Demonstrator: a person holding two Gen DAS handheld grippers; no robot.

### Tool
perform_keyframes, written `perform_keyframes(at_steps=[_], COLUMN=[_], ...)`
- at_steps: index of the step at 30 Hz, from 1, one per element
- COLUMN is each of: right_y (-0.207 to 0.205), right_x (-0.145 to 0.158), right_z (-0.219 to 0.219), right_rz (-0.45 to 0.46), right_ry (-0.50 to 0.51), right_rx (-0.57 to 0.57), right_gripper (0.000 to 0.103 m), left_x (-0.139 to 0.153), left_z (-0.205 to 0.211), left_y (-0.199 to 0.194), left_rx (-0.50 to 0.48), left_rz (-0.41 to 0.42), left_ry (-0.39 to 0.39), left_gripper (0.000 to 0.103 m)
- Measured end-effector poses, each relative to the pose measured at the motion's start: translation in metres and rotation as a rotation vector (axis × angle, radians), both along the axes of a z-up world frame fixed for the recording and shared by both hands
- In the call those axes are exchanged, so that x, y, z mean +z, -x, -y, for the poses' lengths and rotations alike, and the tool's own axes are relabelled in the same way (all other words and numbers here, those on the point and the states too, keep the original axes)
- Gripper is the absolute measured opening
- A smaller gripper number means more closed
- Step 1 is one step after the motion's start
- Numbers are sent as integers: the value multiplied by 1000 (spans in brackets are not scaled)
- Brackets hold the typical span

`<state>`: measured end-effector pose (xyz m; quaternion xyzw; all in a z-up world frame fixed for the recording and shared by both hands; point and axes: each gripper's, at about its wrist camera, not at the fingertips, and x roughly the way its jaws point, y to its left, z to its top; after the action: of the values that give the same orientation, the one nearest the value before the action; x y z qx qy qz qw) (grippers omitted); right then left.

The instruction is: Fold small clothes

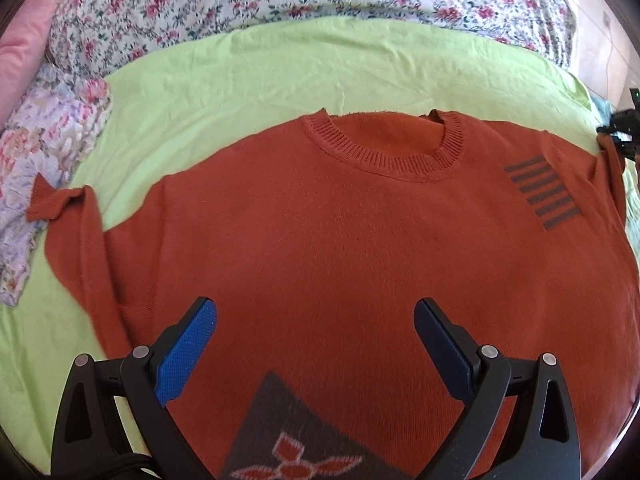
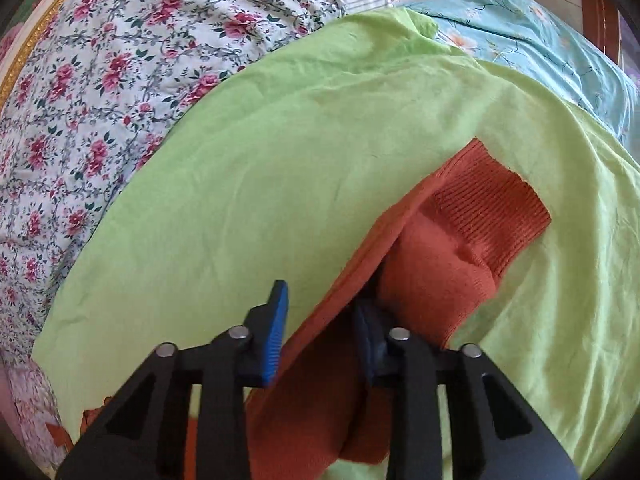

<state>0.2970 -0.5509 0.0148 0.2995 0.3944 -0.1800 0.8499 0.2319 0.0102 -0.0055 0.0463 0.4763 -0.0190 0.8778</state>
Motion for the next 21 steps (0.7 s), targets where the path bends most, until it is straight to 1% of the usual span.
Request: perform_keyframes(at_steps=[1, 3, 5, 7, 9, 11, 12, 15, 18, 19, 21], right_y=[-4, -6, -4, 0, 4, 10, 13, 22, 34, 41, 50], right_x=[-2, -1, 7, 18, 29, 42, 47, 62, 64, 60, 50], right_z=[2, -4, -21, -45, -77, -123, -140, -215, -278, -307, -351], right_rz=[-4, 11, 43, 92, 119, 155, 168, 220, 245, 244, 232], right_ry=[6, 17, 33, 26, 15, -12, -19, -64, -113, -130, -133], right_rx=[2, 20, 72, 151, 235, 353, 394, 568, 711, 772, 856], right_gripper=[9, 6, 6, 5, 5, 5, 5, 5, 5, 5, 5], left_x=[-2, -6, -10, -12, -12, -9, -7, -3, 0, 1, 3], left_z=[0, -1, -2, -5, -9, -16, -20, -35, -49, -56, -66], left_y=[-2, -3, -2, 2, 8, 16, 20, 34, 45, 48, 52], left_rx=[4, 8, 8, 1, -1, 1, 5, 24, 48, 59, 76], left_rz=[-3, -8, -20, -37, -40, -32, -29, -22, -22, -23, -23], left_ry=[5, 18, 34, 59, 77, 96, 105, 145, 186, 209, 240], left_gripper=[99, 99, 99, 99, 99, 99, 99, 99, 99, 99, 99])
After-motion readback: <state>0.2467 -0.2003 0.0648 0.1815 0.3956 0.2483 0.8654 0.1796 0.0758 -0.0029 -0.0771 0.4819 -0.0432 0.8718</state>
